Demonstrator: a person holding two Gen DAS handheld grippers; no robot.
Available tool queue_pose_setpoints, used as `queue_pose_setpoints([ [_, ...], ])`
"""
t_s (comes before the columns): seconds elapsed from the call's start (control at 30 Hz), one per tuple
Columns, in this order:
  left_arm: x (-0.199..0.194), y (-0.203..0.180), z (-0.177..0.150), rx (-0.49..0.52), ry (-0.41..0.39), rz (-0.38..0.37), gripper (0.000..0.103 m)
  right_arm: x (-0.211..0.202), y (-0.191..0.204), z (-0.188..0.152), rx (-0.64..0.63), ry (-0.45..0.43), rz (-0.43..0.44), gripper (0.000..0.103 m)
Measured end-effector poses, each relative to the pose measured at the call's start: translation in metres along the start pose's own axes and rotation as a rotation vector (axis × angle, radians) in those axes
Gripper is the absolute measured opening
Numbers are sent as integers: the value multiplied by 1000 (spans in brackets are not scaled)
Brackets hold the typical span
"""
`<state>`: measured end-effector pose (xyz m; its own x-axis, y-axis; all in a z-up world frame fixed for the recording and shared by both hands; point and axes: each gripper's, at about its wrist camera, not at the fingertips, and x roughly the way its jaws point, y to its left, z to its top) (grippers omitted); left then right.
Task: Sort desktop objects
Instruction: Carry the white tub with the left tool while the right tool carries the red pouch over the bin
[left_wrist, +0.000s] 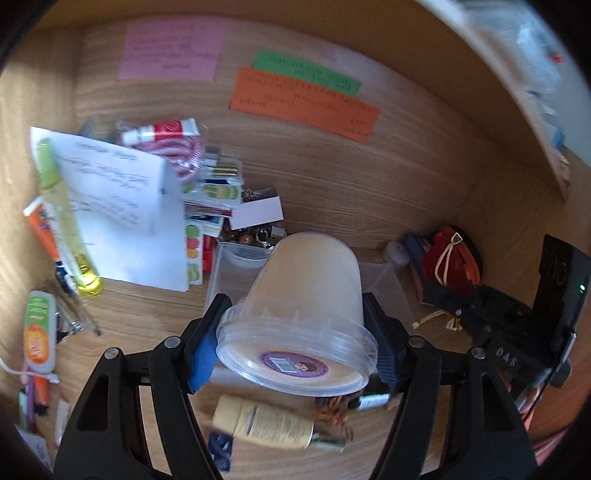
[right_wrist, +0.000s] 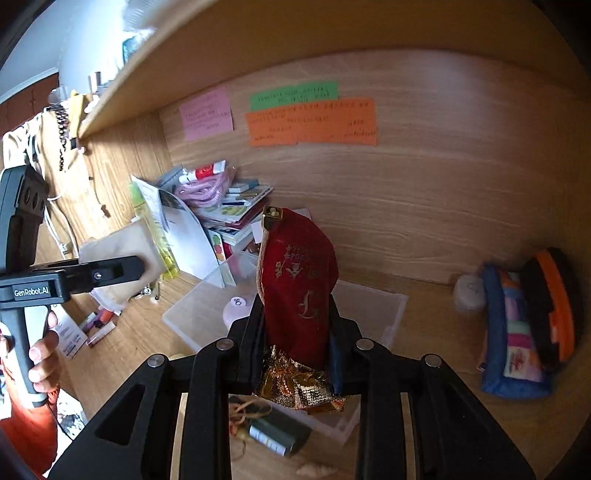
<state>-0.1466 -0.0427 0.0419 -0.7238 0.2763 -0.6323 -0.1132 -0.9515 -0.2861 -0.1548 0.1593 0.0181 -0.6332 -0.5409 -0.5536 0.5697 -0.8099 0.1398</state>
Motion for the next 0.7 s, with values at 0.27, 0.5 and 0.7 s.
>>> queue_pose_setpoints([
  [0.27, 79, -12, 13, -15, 112, 44, 69, 51, -23, 2, 47, 78, 45, 25],
  [0.5, 135, -18, 2, -19, 215, 94, 69, 86, -38, -18, 69, 196, 16, 25],
  [0.7, 155, -33, -5, 6, 246, 144, 69, 94, -42, -26, 51, 225, -26, 26],
])
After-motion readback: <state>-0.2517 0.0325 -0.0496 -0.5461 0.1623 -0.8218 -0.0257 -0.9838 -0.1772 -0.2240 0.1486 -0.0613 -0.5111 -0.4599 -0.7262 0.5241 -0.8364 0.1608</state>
